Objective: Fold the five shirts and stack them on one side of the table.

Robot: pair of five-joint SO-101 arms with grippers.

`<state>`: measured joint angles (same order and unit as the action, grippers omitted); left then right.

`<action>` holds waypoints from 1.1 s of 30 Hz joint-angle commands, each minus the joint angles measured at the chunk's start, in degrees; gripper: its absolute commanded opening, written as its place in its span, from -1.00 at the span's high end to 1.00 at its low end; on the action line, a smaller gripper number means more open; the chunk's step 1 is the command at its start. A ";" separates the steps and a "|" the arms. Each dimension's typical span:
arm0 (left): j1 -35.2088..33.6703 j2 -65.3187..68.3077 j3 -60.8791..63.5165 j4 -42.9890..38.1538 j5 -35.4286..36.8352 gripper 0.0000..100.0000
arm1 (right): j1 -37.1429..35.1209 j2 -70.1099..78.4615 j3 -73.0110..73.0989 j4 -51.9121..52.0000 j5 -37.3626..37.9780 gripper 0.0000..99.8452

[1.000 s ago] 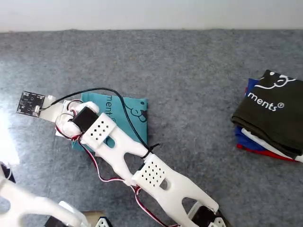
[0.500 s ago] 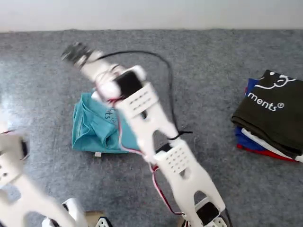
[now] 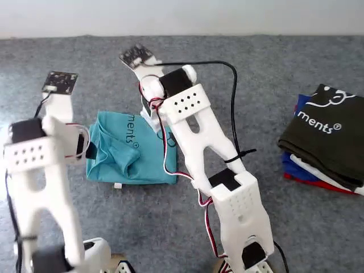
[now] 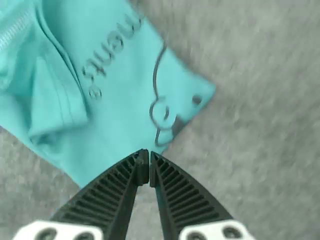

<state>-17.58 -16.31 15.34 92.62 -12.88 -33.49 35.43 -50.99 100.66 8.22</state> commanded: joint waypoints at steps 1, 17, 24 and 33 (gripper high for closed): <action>0.44 7.82 -6.02 -0.70 0.35 0.59 | 1.80 -5.14 3.78 2.33 -1.93 0.98; 5.36 30.42 -21.49 -0.35 0.70 0.59 | 16.31 -28.62 25.58 2.33 -1.67 0.98; 5.19 37.27 -21.58 -0.62 0.70 0.66 | 22.46 -38.11 37.01 2.15 -1.58 0.98; 6.77 40.97 -21.67 -1.41 2.02 0.73 | 25.27 -42.15 43.52 2.15 -1.58 0.98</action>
<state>-11.43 24.84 -4.00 92.44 -12.26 -8.97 -3.96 -7.47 100.66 6.90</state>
